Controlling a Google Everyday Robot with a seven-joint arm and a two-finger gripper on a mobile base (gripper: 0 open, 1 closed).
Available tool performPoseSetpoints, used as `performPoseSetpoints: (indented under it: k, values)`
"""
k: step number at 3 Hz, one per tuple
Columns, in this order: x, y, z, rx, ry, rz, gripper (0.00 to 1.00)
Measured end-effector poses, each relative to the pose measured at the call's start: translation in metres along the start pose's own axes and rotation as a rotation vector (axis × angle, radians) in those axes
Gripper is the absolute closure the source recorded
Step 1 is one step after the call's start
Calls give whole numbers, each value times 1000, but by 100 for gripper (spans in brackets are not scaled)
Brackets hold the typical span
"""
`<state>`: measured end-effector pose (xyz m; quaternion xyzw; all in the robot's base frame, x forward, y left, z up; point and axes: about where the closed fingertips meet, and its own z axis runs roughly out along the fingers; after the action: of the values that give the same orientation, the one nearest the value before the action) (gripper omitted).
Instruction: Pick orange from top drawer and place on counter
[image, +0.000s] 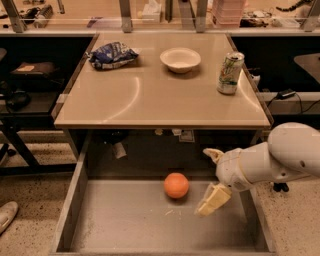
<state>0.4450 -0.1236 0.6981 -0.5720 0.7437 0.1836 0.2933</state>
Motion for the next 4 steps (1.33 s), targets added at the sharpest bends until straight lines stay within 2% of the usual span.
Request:
performPoseSetpoints:
  k: [1,2,3,4]
  values:
    - [-7,7,35,-41,-83,13,0]
    - [-7,14,69,-62,-133,4,0]
    - [-7,10,90,-54,-175,-1,0]
    - [-6,3,107,-70,-209,21,0]
